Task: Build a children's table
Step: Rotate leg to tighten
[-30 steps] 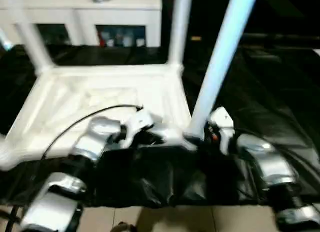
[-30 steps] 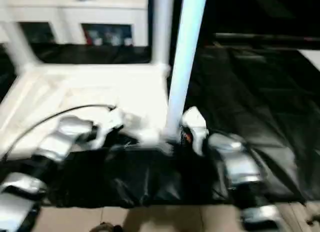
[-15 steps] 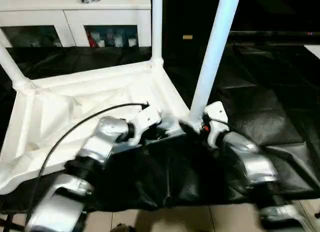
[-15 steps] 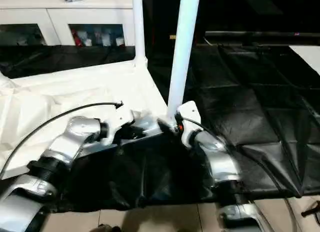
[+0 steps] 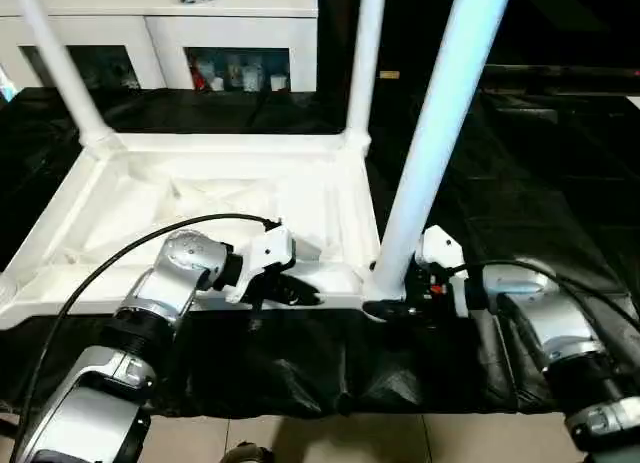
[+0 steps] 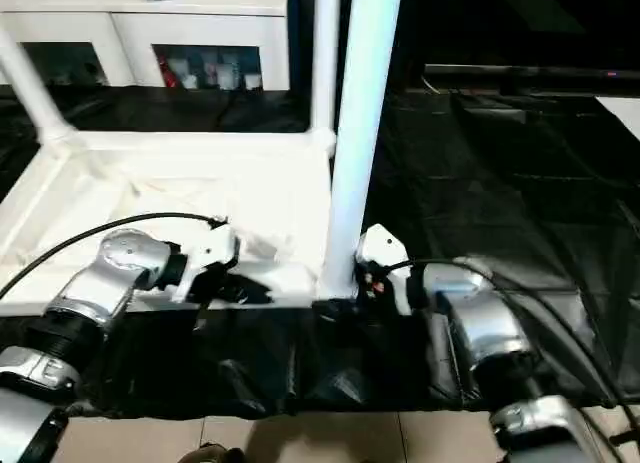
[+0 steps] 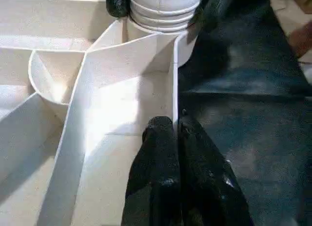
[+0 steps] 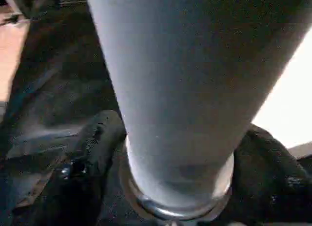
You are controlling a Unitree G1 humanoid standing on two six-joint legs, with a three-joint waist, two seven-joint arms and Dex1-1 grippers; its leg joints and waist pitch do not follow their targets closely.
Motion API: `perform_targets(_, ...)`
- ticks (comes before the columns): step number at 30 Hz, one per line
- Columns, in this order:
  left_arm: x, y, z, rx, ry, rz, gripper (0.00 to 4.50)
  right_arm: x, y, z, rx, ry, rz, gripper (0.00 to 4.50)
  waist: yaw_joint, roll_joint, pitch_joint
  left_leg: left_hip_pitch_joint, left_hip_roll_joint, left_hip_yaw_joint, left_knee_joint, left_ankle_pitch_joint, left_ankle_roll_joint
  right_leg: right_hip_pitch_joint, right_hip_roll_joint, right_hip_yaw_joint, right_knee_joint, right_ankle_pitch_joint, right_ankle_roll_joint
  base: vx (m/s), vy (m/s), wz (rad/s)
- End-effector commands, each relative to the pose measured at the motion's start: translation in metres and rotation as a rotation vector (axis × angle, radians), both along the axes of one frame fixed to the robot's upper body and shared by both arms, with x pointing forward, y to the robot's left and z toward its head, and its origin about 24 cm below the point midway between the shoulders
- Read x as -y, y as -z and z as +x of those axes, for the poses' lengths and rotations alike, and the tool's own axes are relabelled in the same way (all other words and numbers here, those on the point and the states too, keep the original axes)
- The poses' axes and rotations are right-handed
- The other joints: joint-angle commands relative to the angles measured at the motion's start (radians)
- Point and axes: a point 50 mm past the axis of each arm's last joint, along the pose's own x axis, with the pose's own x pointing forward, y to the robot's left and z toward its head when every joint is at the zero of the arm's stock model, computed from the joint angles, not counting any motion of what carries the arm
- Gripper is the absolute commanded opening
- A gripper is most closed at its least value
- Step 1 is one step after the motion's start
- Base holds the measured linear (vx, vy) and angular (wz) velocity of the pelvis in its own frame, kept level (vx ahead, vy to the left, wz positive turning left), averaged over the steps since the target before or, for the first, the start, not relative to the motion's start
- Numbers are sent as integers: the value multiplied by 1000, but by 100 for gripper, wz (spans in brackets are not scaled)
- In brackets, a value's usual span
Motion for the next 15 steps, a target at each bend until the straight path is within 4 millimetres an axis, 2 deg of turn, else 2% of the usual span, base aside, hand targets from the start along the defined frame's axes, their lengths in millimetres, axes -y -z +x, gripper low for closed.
perform_targets(1,7,-12,6,43,29,-25,0,-10,-1,-2,-25,-87,18,319,0,-10,-65,39,41,-14,-70,-198,52,23,-39,13,-57,-39,-276,0,0,0)
perform_targets(5,3,-11,6,36,38,-9,0,-15,-1,-3,-46,-120,29,281,2,-11,-66,37,41,-13,-66,-174,64,24,-39,13,-53,-8,-284,0,0,0)
perform_targets(7,3,-11,6,35,28,-16,0,-17,1,-4,-49,-114,36,275,3,-15,-67,38,41,-12,-66,-171,68,24,-39,12,-53,-4,-285,0,0,0)
perform_targets(9,3,-11,7,39,17,-22,0,-18,2,-5,-52,-104,42,270,4,-13,-66,39,41,-13,-66,-178,67,23,-40,12,-54,-21,-284,0,0,0)
perform_targets(11,8,-11,11,75,-40,-39,0,-21,6,-5,-47,-19,66,268,5,-14,-64,38,42,-13,-68,-182,61,22,-40,14,-56,-34,-280,0,0,0)
perform_targets(14,20,-8,17,136,-149,-8,0,-28,14,1,-14,183,70,267,1,-15,-60,42,42,-15,-76,-240,28,17,-41,16,-65,-121,-260,0,0,0)
perform_targets(15,25,-7,18,145,-178,-7,0,-31,15,2,1,233,79,266,-4,-16,-57,43,41,-18,-80,-271,5,14,-43,17,-71,-179,-245,0,0,0)
